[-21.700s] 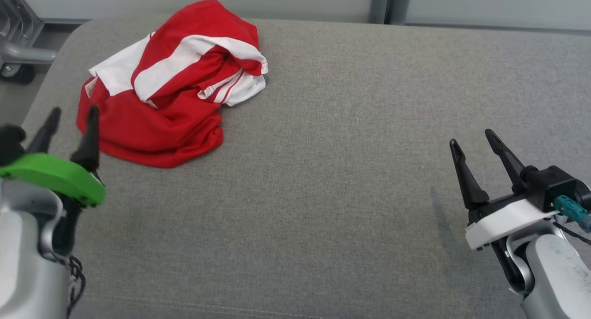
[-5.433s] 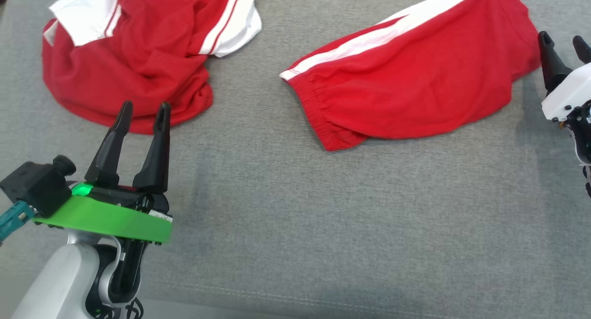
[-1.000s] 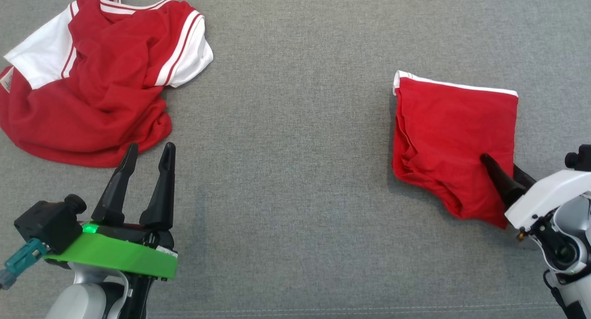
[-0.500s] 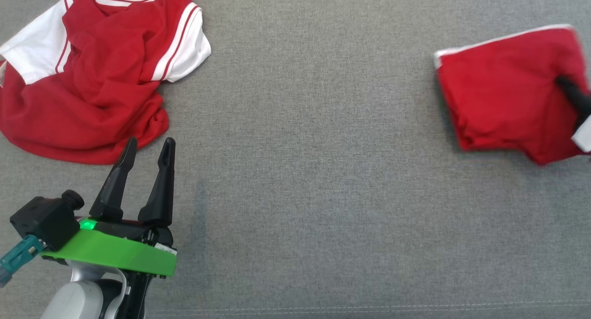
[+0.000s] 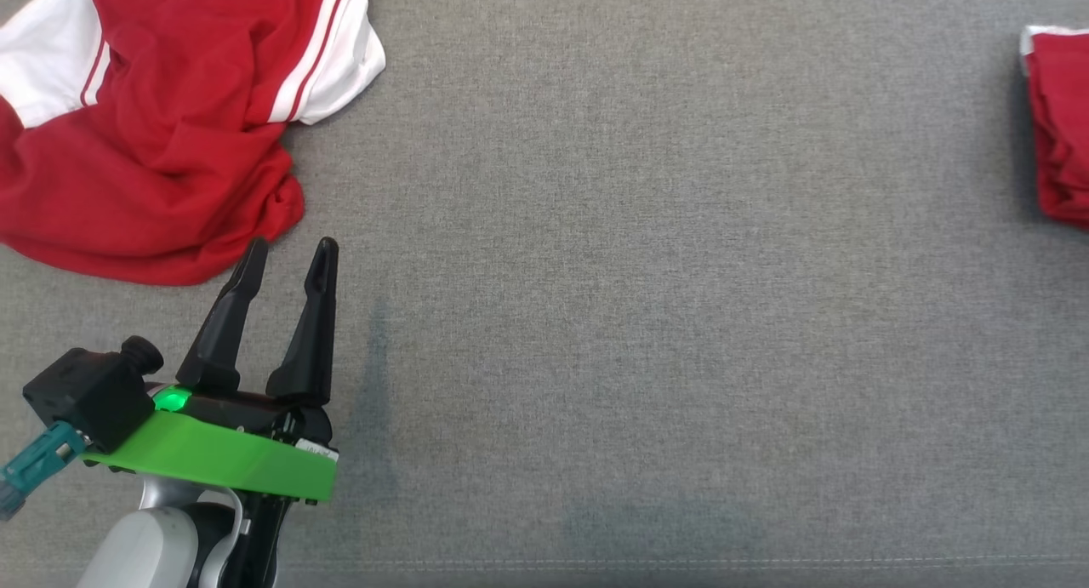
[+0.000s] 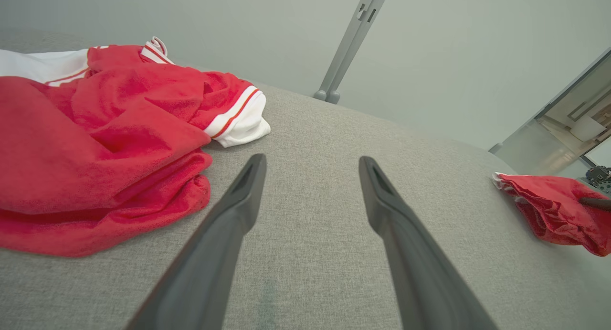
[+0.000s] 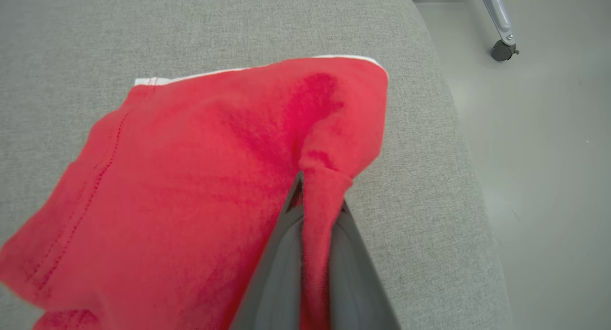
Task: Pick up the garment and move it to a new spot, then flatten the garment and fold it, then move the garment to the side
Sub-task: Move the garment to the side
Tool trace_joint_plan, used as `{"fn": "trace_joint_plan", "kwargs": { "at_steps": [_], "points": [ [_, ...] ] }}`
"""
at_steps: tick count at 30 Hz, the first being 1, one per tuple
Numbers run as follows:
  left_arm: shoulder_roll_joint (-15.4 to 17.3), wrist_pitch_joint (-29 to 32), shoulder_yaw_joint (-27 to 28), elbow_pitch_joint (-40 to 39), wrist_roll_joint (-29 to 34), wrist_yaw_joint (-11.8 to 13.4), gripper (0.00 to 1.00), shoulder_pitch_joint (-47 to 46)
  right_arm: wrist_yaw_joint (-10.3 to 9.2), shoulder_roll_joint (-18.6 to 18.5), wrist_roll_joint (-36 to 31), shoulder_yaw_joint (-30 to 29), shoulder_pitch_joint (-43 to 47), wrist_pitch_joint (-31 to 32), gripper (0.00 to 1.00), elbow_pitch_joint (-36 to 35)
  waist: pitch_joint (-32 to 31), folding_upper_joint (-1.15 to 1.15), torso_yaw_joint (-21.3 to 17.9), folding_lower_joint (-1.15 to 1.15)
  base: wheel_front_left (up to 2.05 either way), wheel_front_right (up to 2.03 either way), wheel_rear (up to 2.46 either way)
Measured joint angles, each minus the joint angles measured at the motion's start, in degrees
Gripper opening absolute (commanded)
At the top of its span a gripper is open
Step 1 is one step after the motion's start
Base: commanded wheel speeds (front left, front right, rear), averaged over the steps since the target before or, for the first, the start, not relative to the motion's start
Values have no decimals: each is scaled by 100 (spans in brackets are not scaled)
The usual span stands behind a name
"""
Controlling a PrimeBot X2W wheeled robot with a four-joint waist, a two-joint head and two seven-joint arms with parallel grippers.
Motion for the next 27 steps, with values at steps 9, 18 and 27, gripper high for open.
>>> {"fn": "trace_joint_plan", "kwargs": {
  "at_steps": [9,18,27],
  "points": [
    [-9,1,66,-21,14,1,100,-37,-79,-435,-353,-1,-143,113,0,387,283,0,54,0,0,0,0],
    [-27,1,236,-26,74,1,100,-38,-194,-377,-621,31,-138,-103,100,764,384,0,-120,0,0,0,0],
    [-31,51,229,-19,152,1,100,-78,-260,153,-579,-60,9,-441,100,1223,378,0,-336,0,0,0,0]
  ]
}}
